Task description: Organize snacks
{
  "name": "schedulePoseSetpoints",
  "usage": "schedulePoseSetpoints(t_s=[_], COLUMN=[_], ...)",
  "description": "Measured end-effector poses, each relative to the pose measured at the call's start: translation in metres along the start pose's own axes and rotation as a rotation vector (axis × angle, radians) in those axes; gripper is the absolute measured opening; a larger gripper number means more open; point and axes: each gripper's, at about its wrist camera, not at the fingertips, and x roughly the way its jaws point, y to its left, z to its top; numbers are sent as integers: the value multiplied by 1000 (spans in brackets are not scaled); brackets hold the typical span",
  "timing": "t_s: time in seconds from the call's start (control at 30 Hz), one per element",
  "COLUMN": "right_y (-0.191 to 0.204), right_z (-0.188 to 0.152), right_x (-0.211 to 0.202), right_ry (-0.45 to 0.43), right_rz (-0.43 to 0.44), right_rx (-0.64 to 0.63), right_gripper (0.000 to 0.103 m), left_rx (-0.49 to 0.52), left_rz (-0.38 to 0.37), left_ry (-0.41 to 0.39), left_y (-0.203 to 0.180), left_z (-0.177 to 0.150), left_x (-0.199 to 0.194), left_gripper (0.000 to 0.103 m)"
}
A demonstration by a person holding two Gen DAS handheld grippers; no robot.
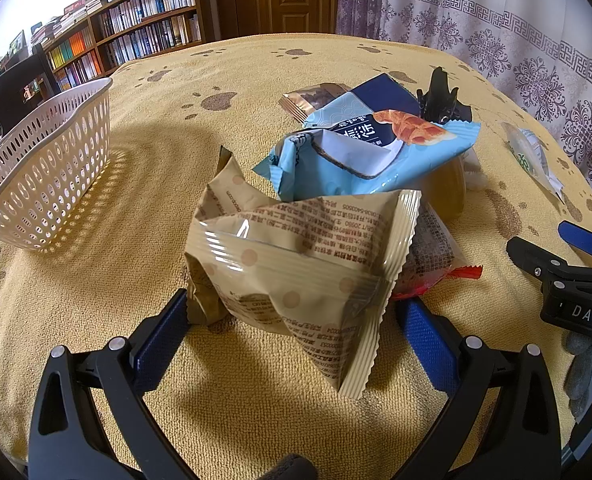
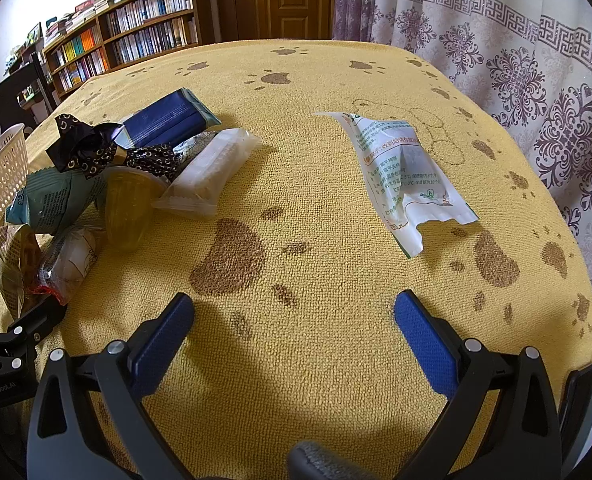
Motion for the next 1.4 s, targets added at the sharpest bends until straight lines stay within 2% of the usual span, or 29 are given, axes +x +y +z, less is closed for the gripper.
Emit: schedulePoseSetpoints(t_s=[0.2, 0.3, 0.77, 1.07, 1.27, 1.4], right_y=[1, 1, -1, -11, 0, -2], right_z=[-3, -15, -13, -22, -39, -39], right_x=[-2, -10, -10, -19, -28, -28], right_ry=[-2, -14, -8, 31, 5, 6], right_rz=[-17, -23, -4, 85, 43, 55], right_rx=[10, 17, 16, -3, -64, -71], right_gripper=[98, 98, 98, 98, 98, 98], left_rx=[0, 0, 0, -1, -28, -59], left_rz=[0, 0, 0, -13, -63, -112], left_ry=[0, 0, 0, 5, -15, -28], left_y=[0, 0, 0, 4, 11, 17], left_z=[0, 0, 0, 1, -3, -3], left_x=[0, 0, 1, 3, -7, -10], left_gripper=[101, 101, 101, 101, 101, 101])
